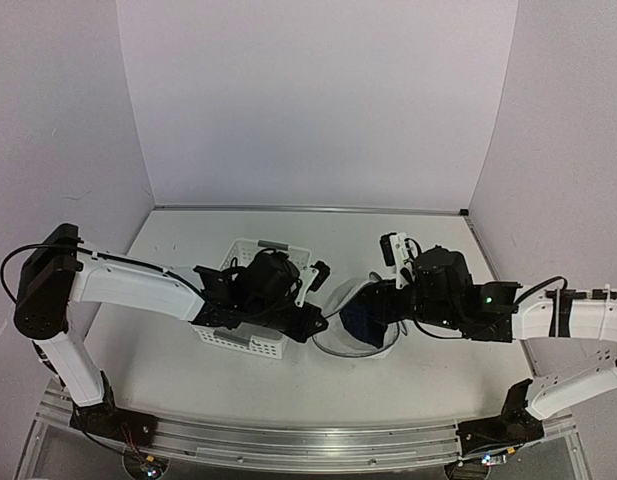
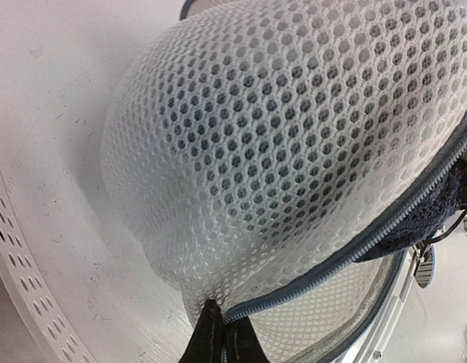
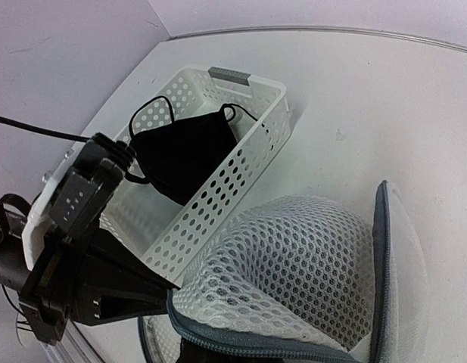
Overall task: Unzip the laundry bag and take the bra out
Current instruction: Pick up the bra from the laundry bag.
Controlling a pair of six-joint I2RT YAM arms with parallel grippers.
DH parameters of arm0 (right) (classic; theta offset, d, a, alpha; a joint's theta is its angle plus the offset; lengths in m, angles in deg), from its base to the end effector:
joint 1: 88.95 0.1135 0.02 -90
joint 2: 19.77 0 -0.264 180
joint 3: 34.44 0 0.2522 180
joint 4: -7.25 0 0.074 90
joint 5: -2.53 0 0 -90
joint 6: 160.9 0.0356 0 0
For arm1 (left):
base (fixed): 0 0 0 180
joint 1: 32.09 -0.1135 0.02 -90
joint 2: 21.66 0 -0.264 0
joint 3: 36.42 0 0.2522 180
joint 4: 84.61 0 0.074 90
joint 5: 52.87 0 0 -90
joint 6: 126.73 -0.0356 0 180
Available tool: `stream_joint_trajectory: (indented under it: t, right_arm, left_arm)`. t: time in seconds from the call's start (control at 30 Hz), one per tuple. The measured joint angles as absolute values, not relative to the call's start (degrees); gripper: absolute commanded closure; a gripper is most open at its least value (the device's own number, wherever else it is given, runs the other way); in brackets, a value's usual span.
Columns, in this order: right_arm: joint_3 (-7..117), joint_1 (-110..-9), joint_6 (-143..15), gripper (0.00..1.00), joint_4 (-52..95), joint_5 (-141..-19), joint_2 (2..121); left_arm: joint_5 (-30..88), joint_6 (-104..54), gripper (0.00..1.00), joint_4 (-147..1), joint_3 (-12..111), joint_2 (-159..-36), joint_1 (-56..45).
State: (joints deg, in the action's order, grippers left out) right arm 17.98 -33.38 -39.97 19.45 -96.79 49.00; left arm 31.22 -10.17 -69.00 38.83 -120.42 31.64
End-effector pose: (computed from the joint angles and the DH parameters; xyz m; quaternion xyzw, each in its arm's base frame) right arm 0.1530 0.2131 0.2364 -0.1423 0.8459 0.2980 0.4188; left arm 0.1633 -0.3391 0.2048 0.3084 0.8477 -0.3369 0.2696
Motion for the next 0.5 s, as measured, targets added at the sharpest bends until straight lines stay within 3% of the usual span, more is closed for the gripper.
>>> stream_joint_trajectory:
  t: [0.5]
  right_arm:
    - [18.4, -33.5, -44.0, 1.0, 29.6, -87.2, 47.4]
  left_arm:
    - [33.5, -7.7, 1.0, -68.2, 41.3, -120.7, 29.6]
